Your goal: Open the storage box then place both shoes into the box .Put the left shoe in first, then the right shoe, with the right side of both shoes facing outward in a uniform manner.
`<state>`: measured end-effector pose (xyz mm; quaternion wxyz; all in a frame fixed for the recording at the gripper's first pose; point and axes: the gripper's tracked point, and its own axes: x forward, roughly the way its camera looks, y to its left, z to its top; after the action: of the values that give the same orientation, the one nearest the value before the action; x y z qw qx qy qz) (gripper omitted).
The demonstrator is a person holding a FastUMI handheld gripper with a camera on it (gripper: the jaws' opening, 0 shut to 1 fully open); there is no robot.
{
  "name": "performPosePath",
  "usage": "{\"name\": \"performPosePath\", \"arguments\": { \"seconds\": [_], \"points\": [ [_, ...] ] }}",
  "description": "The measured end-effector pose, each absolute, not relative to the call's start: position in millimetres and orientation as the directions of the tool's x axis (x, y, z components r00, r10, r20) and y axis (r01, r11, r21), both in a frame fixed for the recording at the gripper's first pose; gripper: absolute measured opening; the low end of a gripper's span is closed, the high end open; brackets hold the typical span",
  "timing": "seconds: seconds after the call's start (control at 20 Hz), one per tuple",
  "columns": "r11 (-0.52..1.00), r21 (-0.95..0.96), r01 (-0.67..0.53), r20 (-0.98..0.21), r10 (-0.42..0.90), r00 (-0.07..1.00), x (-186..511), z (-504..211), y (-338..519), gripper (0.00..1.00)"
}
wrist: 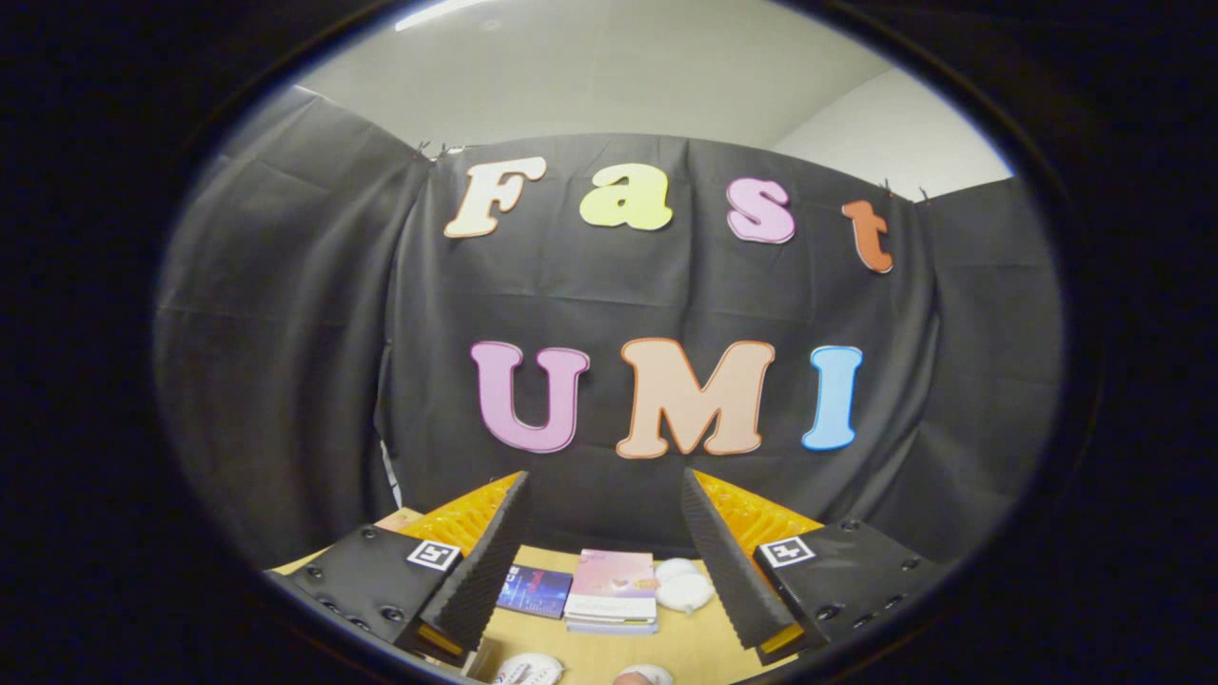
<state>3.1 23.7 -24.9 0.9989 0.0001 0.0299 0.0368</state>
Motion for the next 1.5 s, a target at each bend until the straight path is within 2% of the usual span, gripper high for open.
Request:
{"name": "performPosePath", "arguments": {
  "seconds": [0.4, 0.6, 1.1, 1.5],
  "points": [
    [0.953, 0.177, -0.246, -0.258, 0.286, 0.923, -8, -119, 80, 0.97],
    [0.908, 0.314, -0.277, -0.359, 0.384, 0.851, -21, -177, 106, 0.96],
    [0.757, 0.637, -0.146, -0.531, 0.569, 0.628, -67, -320, 152, 0.97],
    [0.624, 0.780, -0.052, -0.528, 0.700, 0.480, -110, -384, 199, 0.99]
  ]
}}
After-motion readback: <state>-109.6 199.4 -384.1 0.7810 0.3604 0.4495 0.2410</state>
